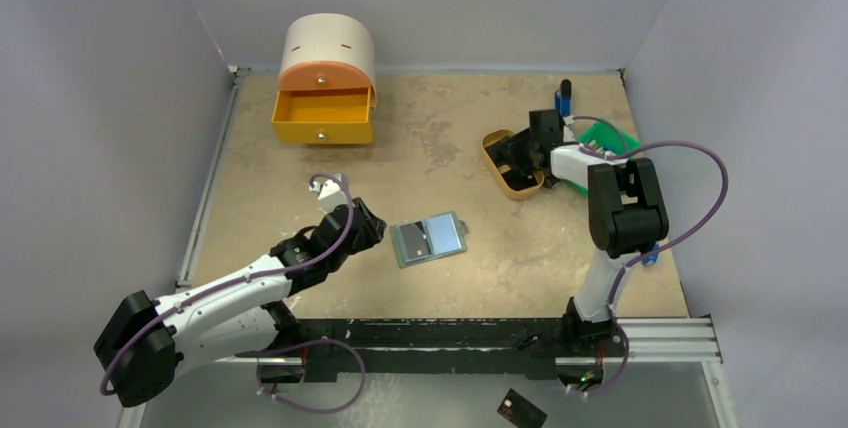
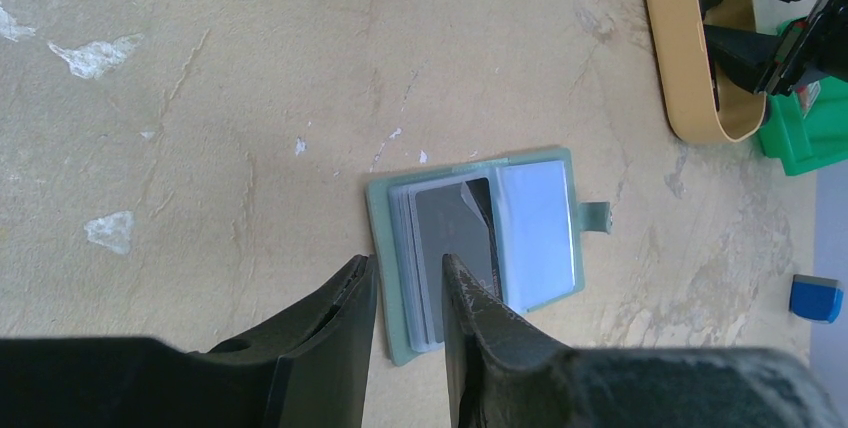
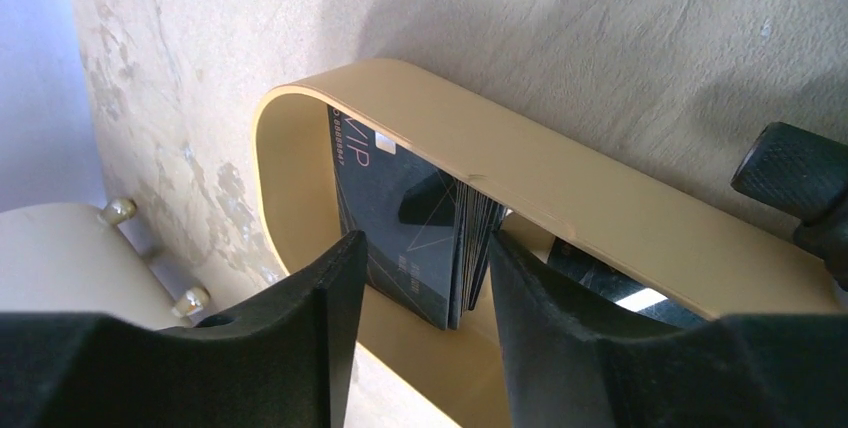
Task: Put the credit cards into the card holder
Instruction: Pick up the credit card from the storage box.
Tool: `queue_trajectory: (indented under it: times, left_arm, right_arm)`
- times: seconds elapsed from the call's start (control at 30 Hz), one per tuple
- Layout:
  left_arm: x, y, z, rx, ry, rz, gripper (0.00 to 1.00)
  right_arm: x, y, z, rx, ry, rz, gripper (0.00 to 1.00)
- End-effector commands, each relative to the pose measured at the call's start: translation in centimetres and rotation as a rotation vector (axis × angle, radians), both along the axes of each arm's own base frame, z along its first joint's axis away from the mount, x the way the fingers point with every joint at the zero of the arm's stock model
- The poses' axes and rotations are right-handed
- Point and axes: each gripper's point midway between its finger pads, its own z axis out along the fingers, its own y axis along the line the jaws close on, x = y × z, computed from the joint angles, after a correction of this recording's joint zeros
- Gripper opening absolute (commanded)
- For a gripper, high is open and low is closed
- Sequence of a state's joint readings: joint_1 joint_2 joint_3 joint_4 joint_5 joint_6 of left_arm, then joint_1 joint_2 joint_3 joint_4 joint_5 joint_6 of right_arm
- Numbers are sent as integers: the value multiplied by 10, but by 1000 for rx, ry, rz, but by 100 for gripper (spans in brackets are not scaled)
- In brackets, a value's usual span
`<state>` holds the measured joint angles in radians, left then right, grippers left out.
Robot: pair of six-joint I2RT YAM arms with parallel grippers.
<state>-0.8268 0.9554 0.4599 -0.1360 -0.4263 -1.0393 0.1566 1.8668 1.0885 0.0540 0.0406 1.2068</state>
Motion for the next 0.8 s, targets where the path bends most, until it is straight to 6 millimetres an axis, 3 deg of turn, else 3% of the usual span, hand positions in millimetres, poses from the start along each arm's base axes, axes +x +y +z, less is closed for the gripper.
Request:
queue_trajectory:
  times: [0.0, 0.53, 0.77]
  left_arm:
    - [6, -5, 12, -51, -32, 12, 30]
    - [6, -6, 13, -48, -27, 6, 28]
    - [5, -7, 12, -54, -24, 5, 28]
  right_arm:
    - [-5, -2, -6, -23, 35, 20, 50]
    - [-17, -9, -12, -61, 56, 33, 26]
    - [-27, -10, -9, -61, 49, 37, 27]
